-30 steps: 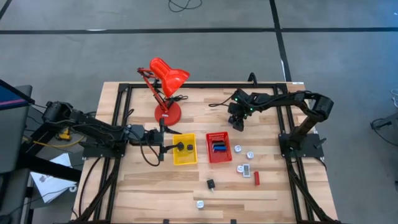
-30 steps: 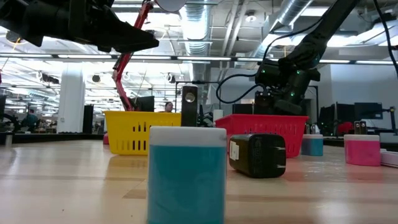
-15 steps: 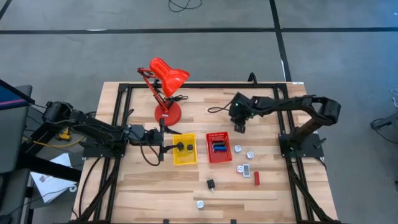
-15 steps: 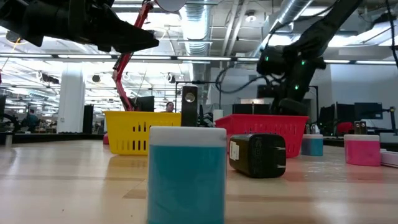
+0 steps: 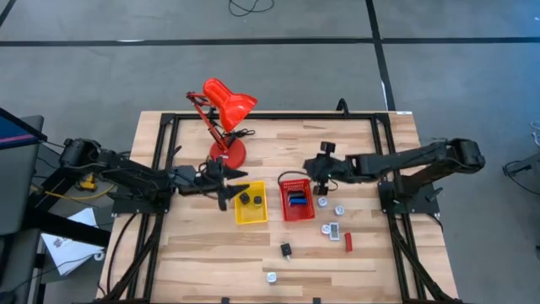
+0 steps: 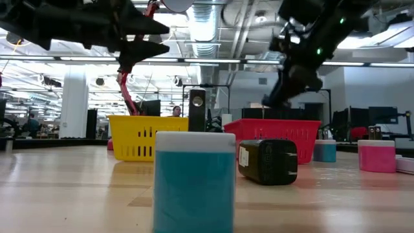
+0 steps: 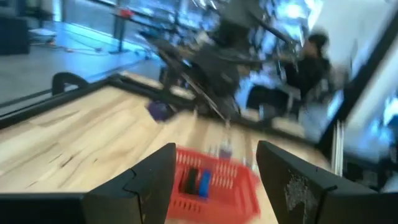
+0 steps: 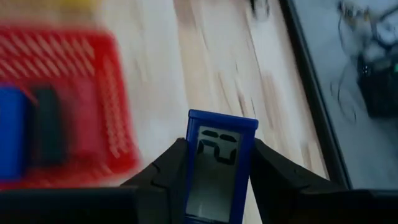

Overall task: Pick & Place Office items
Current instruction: Put the dark blue digital timer into the red bin

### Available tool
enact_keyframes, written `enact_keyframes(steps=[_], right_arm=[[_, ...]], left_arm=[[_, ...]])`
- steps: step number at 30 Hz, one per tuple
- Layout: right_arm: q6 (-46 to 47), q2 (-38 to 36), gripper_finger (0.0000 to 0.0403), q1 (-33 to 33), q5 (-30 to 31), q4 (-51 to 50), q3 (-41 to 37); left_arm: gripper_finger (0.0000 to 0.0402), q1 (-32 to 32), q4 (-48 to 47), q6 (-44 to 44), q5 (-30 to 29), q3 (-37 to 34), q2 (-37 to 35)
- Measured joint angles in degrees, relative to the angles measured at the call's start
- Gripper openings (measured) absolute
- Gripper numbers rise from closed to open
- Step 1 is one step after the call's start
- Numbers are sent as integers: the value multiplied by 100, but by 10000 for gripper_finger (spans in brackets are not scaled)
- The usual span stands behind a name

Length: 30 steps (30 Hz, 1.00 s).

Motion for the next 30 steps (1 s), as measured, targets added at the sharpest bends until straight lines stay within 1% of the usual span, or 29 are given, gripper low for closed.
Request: enact_keyframes(steps=[3, 6, 11, 14, 16, 19, 23, 30], right_arm=[[128, 10, 132, 379, 21, 188, 221], [119, 183, 133, 678, 21, 209, 594], [-93, 799, 133, 910, 24, 121, 1266], [-312, 1214, 133, 933, 25, 6, 1587], [-409, 1424, 135, 932, 20, -6, 1794], [-470, 1631, 138, 922, 51, -16, 2052], [-739, 1727, 139, 984, 343, -18, 2301], [-1230, 1882, 139, 1080, 342, 420, 2513]], left_arm=[[218, 129, 292, -261, -184, 98, 305], [218, 247, 361, -564, -199, 337, 668], [218, 306, 344, -1088, -200, 741, 1250], [218, 295, 344, -1164, -146, 932, 1485], [218, 295, 343, -1170, 0, 1026, 1566], [218, 295, 323, -1265, 47, 1060, 1608], [218, 295, 157, -1433, 35, 1056, 1603], [218, 317, 107, -1440, -7, 1056, 1627]])
